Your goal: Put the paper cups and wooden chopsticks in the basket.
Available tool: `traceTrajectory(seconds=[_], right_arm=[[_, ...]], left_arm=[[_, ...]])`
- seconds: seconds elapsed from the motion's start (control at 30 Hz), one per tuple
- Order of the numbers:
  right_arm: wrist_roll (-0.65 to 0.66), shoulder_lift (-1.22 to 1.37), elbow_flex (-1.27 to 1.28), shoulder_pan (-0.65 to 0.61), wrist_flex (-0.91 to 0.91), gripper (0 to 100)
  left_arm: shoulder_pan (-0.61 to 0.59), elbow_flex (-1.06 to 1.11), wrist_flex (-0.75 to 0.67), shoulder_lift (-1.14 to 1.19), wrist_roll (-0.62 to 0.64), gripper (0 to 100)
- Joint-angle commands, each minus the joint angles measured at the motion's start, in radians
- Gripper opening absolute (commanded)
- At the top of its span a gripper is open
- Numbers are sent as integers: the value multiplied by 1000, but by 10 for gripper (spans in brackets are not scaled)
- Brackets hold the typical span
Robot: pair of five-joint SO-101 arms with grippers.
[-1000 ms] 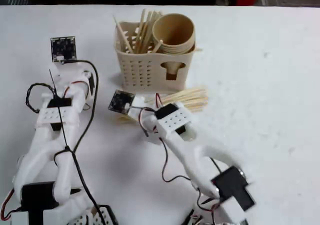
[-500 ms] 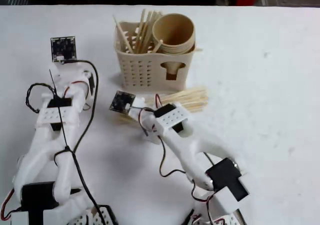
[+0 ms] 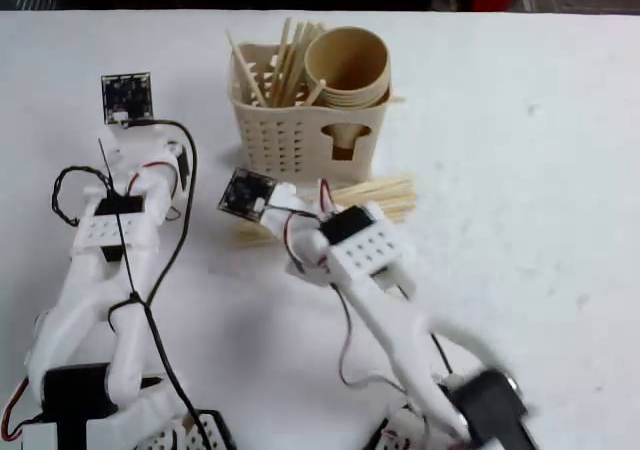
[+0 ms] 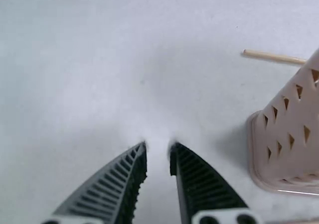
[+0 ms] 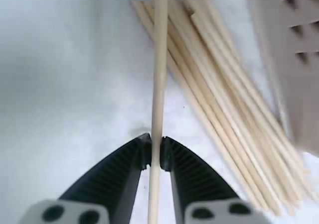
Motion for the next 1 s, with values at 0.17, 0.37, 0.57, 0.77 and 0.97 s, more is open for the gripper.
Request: traceTrajectory(seconds=[0.17, 0.37, 0.57, 0.77, 0.97], right_arm=[[-186, -484, -95, -7, 45, 16], [-388, -573, -235, -2, -213, 16], [-396, -441, -275, -2, -573, 16], [-400, -173, -414, -2, -829, 18], [-404, 74, -618, -1, -839, 18]], left_arm=[[8, -9, -29, -35, -11, 98], [8, -8, -29, -35, -11, 96], [8, -6, -29, -35, -11, 96], [8, -6, -29, -35, -11, 96], [8, -8, -29, -35, -11, 96]])
